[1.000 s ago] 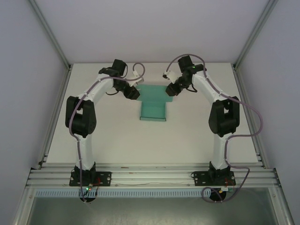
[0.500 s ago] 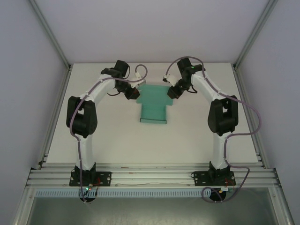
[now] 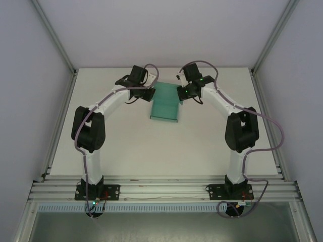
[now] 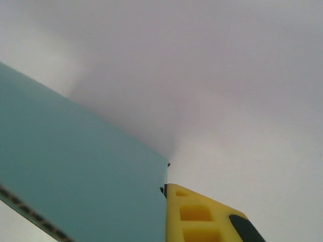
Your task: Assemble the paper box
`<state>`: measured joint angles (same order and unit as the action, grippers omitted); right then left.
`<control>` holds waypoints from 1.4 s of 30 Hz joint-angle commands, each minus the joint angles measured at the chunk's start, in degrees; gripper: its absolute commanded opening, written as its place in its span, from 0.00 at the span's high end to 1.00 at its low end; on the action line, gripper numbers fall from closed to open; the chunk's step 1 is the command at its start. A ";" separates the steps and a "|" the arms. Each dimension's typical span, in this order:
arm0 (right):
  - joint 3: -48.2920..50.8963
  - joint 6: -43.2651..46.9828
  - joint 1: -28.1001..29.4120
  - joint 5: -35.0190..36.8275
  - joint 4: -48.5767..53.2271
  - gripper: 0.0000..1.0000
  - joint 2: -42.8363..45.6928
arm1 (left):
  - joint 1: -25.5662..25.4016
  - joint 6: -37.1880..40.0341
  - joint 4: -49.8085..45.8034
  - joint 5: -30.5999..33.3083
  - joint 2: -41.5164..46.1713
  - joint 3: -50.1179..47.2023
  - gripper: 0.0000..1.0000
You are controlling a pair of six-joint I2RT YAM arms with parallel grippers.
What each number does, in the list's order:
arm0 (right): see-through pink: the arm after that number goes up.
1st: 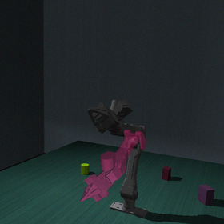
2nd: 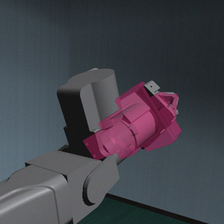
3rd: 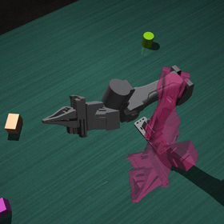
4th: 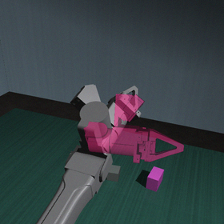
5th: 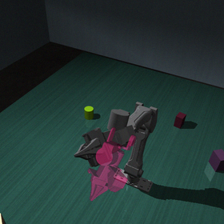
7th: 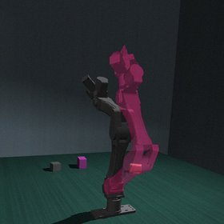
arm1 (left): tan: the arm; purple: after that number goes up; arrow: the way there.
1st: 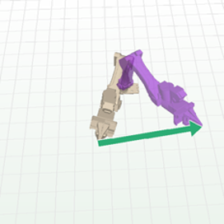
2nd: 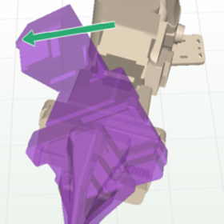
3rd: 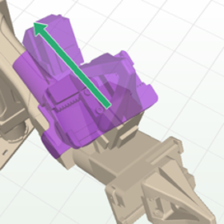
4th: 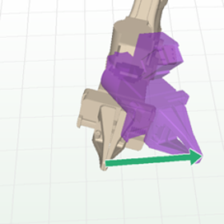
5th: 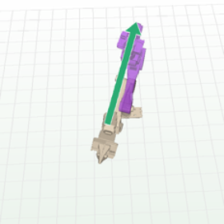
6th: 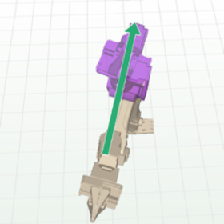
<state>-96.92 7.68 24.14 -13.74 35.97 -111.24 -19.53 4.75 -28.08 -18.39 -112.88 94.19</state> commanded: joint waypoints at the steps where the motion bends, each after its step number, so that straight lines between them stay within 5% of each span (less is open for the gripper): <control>1: 0.06 -18.14 2.29 12.46 -7.95 0.90 2.39 | -1.81 -11.39 4.50 7.46 0.82 -2.00 1.00; 10: 4.43 -35.69 5.92 20.69 -20.85 0.93 2.70 | -4.12 -24.10 10.72 10.36 -0.23 -3.13 1.00; 17: 5.47 -35.63 8.64 28.15 -24.68 0.93 0.71 | -6.26 -30.31 18.02 12.75 -0.54 -6.12 1.00; 30: 20.04 -33.94 9.43 25.98 -43.88 0.99 1.03 | -7.14 -34.36 30.52 6.05 -4.33 -13.13 1.00; 42: 32.85 -22.79 11.69 26.37 -54.87 1.00 4.01 | -8.41 -29.75 38.50 8.05 0.62 -25.28 1.00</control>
<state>-67.44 -18.33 33.28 17.02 -13.23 -108.36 -25.52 -25.98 9.91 -5.65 -112.92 73.12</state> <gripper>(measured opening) 0.061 0.047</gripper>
